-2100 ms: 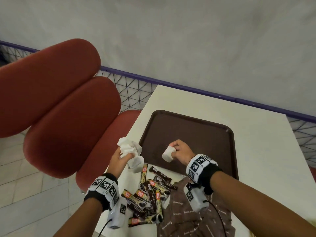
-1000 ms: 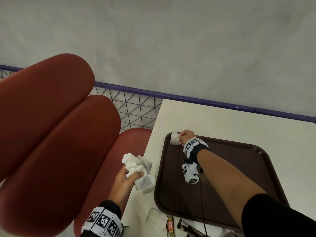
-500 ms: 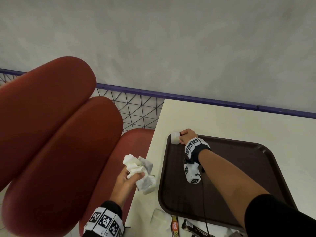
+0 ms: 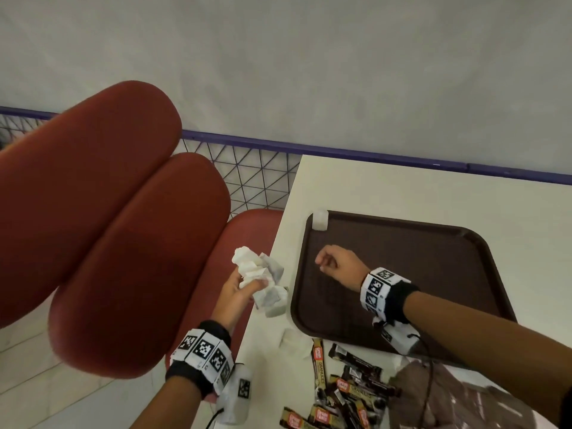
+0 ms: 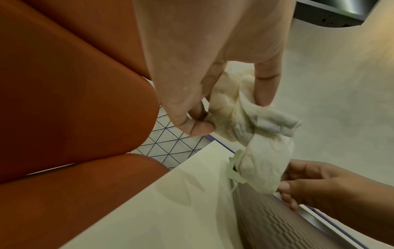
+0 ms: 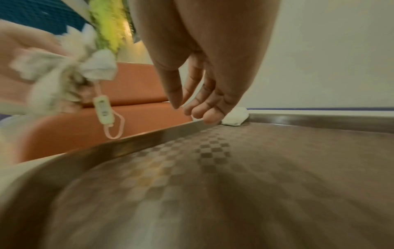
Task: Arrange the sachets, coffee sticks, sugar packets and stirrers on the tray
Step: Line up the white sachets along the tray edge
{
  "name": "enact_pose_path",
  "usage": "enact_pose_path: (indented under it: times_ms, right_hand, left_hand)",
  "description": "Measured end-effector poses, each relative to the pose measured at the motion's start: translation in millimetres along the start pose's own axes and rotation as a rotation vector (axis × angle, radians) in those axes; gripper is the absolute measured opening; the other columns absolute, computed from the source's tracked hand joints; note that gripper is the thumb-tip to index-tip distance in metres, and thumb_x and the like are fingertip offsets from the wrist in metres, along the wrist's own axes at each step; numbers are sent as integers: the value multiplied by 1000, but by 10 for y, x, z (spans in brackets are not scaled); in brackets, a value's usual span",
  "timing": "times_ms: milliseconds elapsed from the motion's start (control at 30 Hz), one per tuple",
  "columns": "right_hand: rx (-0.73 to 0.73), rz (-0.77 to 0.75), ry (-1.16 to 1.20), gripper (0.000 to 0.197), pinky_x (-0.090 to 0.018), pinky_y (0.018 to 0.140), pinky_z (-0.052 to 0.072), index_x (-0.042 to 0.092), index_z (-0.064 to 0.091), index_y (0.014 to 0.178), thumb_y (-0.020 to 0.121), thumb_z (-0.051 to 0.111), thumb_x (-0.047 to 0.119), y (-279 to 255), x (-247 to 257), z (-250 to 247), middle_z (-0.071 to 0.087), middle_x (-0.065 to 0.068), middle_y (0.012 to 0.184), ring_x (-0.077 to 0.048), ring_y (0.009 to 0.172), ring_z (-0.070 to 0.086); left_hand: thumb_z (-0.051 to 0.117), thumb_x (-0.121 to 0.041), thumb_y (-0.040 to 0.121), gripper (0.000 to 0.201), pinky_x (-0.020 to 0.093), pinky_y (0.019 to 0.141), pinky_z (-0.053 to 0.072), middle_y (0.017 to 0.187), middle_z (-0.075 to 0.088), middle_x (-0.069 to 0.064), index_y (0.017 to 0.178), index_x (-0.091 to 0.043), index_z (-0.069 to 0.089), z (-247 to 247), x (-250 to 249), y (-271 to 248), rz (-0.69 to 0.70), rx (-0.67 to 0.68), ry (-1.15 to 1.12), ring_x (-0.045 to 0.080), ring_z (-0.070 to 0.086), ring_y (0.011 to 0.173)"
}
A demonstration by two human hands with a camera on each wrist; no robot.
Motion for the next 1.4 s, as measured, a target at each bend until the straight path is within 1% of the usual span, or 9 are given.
enact_pose_path:
  times_ms: [100,267,333,467,567,667,900,1133,1400]
  right_hand:
    - [89,-76,48,14,-8,65,38,16,61,98,86,61,9,-289,173,146,54,5,86,-5,70,45]
    - [183,-68,212,41,-5,73,42,15,48,130,90,58,16,-446,460,312,52,2,105,-10,85,48]
    - [209,-63,227,46,-13,84,44,17,45,133,90,59,18,-436,552,360,53,0,111,-16,93,51]
    - [135,-56,300,23,-38,91,47,2,61,108,90,59,15,-401,624,315,61,-5,95,-19,87,55]
    - [87,-13,360,4,-29,76,47,8,62,88,88,60,11,-400,580,261,58,1,79,-13,76,53]
    - [64,41,460,14,-20,67,49,16,56,78,88,59,7,-413,508,203,59,-2,76,-14,69,56]
    - [43,93,640,16,-19,59,49,13,53,95,87,59,1,-450,377,81,61,-3,73,-13,65,58]
    - [-72,194,292,18,-24,52,51,17,52,90,85,62,3,-286,132,-225,53,-2,72,-14,63,55]
    - [60,260,-50,9,-14,55,40,12,63,78,79,68,4,-15,123,-506,53,7,69,-8,64,50]
  left_hand:
    - [64,-22,66,35,29,72,47,94,69,0,101,-23,63,-7,54,-70,-44,0,-6,18,63,88]
    - [64,-20,69,38,30,71,47,97,68,4,107,-19,63,103,74,-134,-79,30,1,22,63,90]
    - [64,-15,72,39,30,71,48,98,67,7,111,-14,62,170,72,-147,-92,49,-7,23,61,91]
    - [63,-21,66,49,34,76,50,103,67,8,114,-14,61,271,70,-160,-121,85,-14,24,62,95]
    - [64,-16,74,40,33,71,51,103,68,8,113,-16,62,321,94,-167,-134,96,-24,23,62,92]
    - [61,-9,81,30,35,70,52,102,66,11,109,-17,63,351,128,-166,-151,86,-44,25,62,91]
    - [66,-18,69,35,33,69,51,102,67,10,104,-18,64,423,166,-117,-161,79,-55,26,62,94]
    - [64,-13,80,26,36,77,52,103,68,8,106,-17,64,355,153,-42,-134,56,-30,27,62,99]
    - [60,-12,86,24,34,76,51,106,67,13,110,-13,62,248,131,25,-112,40,-27,28,62,99]
Point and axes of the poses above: each hand's wrist, its own y-axis towards the middle knuckle, its own z-axis out of the palm, x = y × z, the point moved 6 cm from there along y, towards the middle knuckle
